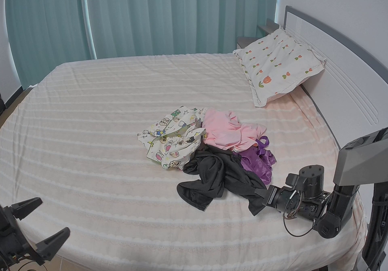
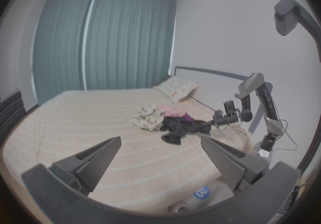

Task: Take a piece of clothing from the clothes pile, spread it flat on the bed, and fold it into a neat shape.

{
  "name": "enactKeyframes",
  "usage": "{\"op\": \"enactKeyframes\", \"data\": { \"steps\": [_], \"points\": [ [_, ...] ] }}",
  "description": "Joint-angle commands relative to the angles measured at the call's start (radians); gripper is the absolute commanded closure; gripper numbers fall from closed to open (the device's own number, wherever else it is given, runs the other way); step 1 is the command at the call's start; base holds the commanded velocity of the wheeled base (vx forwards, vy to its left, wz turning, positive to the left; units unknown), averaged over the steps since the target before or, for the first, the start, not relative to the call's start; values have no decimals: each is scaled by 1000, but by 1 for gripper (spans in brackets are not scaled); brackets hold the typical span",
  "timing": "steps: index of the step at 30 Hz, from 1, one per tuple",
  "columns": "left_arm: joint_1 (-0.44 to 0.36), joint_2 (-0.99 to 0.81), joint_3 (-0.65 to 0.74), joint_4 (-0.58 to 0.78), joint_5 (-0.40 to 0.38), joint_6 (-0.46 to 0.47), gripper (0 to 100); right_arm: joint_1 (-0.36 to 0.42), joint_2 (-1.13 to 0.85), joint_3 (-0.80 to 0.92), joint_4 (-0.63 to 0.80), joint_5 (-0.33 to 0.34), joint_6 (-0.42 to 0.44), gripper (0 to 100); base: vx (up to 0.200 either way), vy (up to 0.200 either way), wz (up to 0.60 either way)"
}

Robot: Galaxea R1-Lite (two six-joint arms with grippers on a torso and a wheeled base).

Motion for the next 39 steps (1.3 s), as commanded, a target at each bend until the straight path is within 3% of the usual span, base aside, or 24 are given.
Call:
{"op": "enactKeyframes", "data": {
  "steps": [1,2,7,12,17,22,27,39],
  "points": [
    [-183,506,-15,-64,-69,26,0,3,-12,95,-99,16,9,100,0,0,0],
    [-183,506,-15,-64,-69,26,0,3,-12,95,-99,16,9,100,0,0,0],
    [-252,837,-15,-270,-29,24,0,3,-10,96,-105,14,13,100,0,0,0],
    [-336,1042,-17,-428,95,-7,0,9,-5,104,-108,8,61,100,0,0,0],
    [-481,1232,-30,-613,267,-142,0,10,1,122,-128,8,79,100,0,0,0],
    [-540,1422,-99,-733,365,-203,0,10,4,121,-128,8,82,100,0,0,0],
    [-550,1563,-173,-798,432,-250,0,9,-5,122,-128,6,82,100,0,0,0],
    [-563,1762,-415,-793,547,-389,0,13,-2,121,-128,5,82,100,0,0,0]
  ]
}}
